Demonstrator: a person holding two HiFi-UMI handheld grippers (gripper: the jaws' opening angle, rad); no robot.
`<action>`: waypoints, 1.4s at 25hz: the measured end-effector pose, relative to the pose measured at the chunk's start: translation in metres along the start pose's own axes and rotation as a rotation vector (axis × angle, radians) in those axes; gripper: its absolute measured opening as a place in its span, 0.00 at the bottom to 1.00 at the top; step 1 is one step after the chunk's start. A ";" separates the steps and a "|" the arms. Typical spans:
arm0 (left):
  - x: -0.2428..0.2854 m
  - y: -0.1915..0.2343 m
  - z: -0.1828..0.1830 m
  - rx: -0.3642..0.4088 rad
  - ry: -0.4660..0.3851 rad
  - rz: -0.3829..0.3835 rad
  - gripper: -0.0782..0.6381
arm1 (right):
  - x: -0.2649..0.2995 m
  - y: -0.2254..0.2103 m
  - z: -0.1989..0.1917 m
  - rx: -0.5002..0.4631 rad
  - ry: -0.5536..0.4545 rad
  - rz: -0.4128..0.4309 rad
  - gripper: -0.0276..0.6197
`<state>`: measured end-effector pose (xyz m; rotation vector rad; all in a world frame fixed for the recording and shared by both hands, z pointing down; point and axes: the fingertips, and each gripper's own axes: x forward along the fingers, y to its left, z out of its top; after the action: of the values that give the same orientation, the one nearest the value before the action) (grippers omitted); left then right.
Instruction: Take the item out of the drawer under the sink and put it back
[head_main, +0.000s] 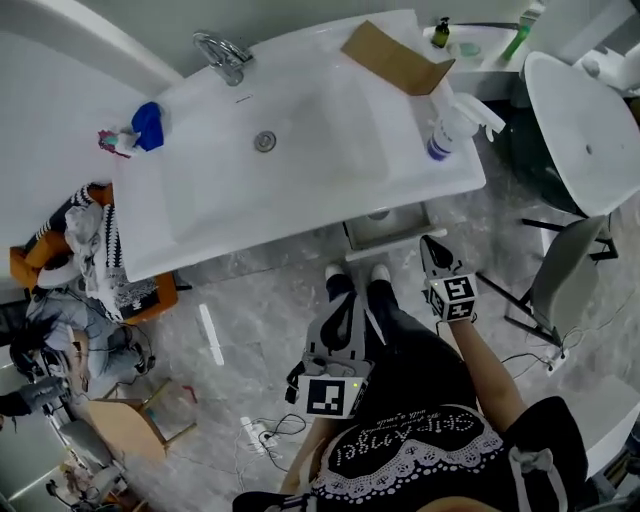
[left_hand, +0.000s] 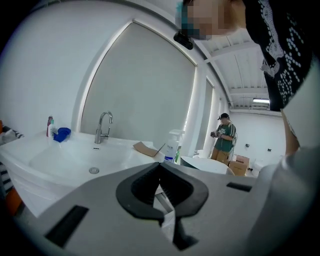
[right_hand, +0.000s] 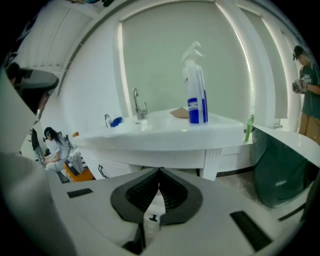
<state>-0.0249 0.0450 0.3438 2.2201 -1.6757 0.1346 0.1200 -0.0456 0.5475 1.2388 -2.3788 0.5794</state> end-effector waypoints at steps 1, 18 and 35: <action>-0.002 0.000 0.007 -0.003 -0.016 0.003 0.11 | -0.004 0.005 0.015 0.004 -0.031 0.013 0.07; -0.013 0.008 0.095 0.030 -0.246 0.014 0.12 | -0.082 0.059 0.197 -0.064 -0.369 0.184 0.07; 0.012 -0.018 0.080 0.124 -0.182 -0.123 0.12 | -0.134 0.103 0.224 -0.180 -0.372 0.285 0.07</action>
<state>-0.0149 0.0114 0.2685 2.4878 -1.6559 0.0050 0.0705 -0.0199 0.2723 1.0057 -2.8728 0.2170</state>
